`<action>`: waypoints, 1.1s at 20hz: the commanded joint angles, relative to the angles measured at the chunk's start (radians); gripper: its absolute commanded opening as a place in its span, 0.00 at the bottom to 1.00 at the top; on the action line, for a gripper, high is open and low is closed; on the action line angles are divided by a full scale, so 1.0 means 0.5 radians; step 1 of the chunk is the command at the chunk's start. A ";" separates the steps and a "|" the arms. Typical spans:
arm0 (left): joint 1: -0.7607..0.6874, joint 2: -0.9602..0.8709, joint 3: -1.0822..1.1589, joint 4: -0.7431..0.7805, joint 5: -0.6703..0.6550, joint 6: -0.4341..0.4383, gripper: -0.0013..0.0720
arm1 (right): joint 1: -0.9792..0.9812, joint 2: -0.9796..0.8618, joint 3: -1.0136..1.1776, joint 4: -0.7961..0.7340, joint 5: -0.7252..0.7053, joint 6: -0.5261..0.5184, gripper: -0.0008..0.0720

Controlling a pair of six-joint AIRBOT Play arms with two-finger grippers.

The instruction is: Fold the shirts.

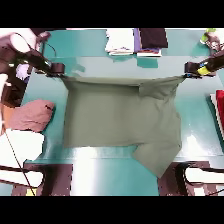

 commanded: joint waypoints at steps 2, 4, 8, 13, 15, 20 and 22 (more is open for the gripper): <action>0.000 -0.222 -0.035 -0.027 0.269 0.029 0.06 | 0.060 -0.349 0.178 0.019 -0.122 -0.008 0.04; 0.006 -0.222 0.038 -0.027 0.207 0.029 0.06 | 0.060 -0.397 0.339 0.019 -0.093 -0.008 0.04; 0.005 -0.221 0.209 -0.022 -0.195 0.081 0.06 | 0.057 -0.344 0.446 -0.090 0.095 -0.010 0.04; 0.005 -0.222 0.002 -0.026 -0.383 0.056 0.06 | 0.056 -0.037 -0.124 -0.192 0.024 -0.009 0.04; 0.005 -0.222 -0.111 -0.040 -0.351 0.041 0.06 | 0.057 0.069 -0.404 -0.188 -0.047 -0.008 0.04; 0.005 -0.222 -0.303 -0.132 -0.252 0.042 0.06 | 0.089 0.211 -0.888 -0.188 -0.251 0.050 0.04; 0.005 -0.222 -0.343 -0.132 -0.259 0.043 0.06 | 0.089 0.224 -0.990 -0.174 -0.298 0.071 0.04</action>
